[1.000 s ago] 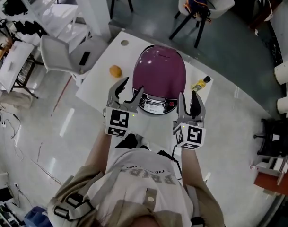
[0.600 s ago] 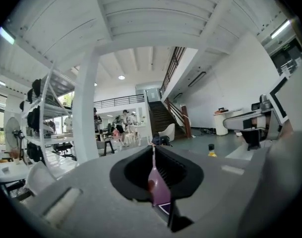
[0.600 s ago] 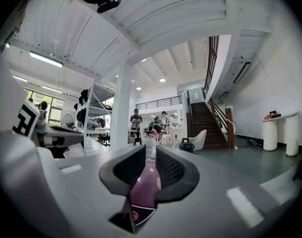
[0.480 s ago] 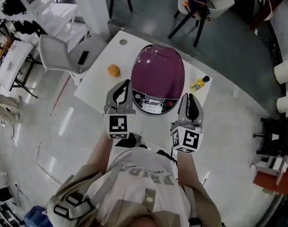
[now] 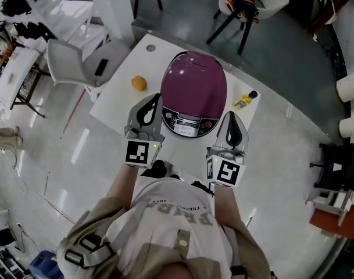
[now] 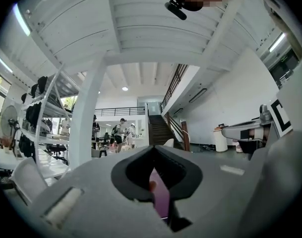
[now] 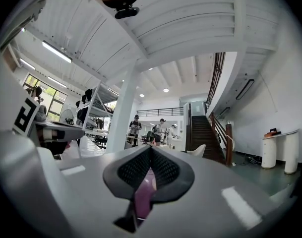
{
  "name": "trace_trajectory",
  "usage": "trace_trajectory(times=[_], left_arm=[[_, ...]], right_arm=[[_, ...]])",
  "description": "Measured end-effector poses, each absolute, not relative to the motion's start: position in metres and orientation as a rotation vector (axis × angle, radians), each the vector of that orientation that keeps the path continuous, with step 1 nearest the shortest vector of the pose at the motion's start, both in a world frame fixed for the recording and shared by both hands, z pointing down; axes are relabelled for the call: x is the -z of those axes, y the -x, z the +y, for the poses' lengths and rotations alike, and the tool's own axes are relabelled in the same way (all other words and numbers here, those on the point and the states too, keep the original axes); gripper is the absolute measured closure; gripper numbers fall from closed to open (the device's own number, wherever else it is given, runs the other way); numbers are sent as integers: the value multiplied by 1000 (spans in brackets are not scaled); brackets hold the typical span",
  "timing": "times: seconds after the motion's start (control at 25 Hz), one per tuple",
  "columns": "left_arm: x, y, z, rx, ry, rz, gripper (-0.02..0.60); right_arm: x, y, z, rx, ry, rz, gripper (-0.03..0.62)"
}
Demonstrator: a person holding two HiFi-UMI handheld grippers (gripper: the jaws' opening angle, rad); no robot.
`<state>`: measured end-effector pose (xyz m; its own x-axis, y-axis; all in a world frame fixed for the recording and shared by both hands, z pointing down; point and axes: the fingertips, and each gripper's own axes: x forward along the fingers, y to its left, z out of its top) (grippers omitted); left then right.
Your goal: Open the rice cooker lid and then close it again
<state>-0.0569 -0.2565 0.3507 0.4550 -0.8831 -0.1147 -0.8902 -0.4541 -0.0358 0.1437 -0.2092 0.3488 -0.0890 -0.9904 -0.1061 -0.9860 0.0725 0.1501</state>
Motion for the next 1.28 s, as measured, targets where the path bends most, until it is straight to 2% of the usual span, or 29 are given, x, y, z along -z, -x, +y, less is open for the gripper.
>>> trace_trajectory(times=[1.28], left_arm=[[-336,61,-256,-103,2499,1543,572]], right_arm=[[-342,-124,-201,429,-2053,-2278,593]])
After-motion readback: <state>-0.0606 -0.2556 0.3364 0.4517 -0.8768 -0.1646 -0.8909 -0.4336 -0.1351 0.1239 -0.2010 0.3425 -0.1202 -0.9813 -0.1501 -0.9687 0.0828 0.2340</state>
